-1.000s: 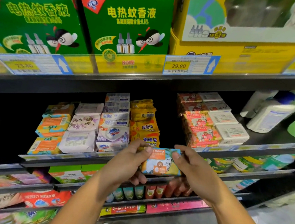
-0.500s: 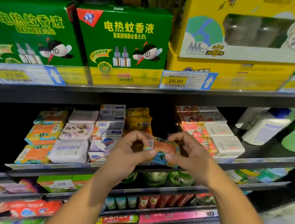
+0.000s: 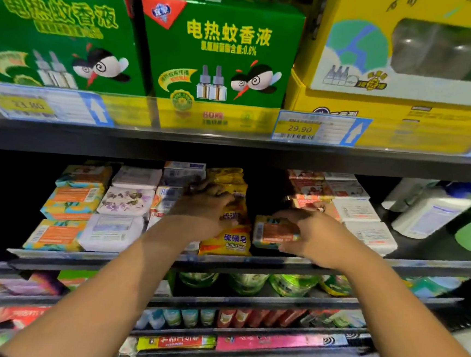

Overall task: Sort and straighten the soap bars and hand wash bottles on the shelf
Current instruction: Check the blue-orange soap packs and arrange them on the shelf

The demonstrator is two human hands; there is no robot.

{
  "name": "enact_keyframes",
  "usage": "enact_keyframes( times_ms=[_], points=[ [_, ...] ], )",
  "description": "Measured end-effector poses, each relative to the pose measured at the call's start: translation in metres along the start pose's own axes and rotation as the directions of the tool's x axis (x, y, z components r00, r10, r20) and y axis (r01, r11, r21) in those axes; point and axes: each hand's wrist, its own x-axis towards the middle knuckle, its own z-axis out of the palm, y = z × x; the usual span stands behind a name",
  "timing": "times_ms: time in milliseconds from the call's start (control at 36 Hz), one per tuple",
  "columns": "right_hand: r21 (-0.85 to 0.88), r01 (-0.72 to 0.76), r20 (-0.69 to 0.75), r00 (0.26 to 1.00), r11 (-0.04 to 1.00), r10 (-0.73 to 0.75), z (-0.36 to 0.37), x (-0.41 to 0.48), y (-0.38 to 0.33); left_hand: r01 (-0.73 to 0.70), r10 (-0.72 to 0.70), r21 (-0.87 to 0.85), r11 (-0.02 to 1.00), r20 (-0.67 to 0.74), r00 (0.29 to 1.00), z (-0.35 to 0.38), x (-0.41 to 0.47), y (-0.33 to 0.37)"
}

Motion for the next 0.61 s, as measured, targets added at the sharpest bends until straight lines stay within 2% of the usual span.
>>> enact_keyframes(
  times_ms=[83, 222, 333, 611],
  points=[
    [0.032, 0.008, 0.045, 0.999, 0.999, -0.009, 0.006, 0.01, 0.001, 0.002, -0.004, 0.021, 1.0, 0.083, 0.997, 0.017, -0.001, -0.006],
    [0.092, 0.01, 0.09, 0.996, 0.996, -0.018, 0.024, 0.023, 0.007, 0.019, -0.018, -0.051, 0.999, 0.036, 0.999, 0.027, -0.002, -0.012],
    [-0.016, -0.029, 0.133, 0.991, 0.999, 0.031, 0.029, 0.031, 0.007, 0.017, -0.017, -0.043, 0.999, 0.004, 1.0, 0.031, -0.003, -0.015],
    [0.052, -0.094, 0.165, 0.983, 0.994, 0.084, 0.021, 0.032, -0.005, 0.006, -0.006, -0.004, 1.0, -0.04, 0.999, 0.04, 0.001, -0.019]
  ],
)
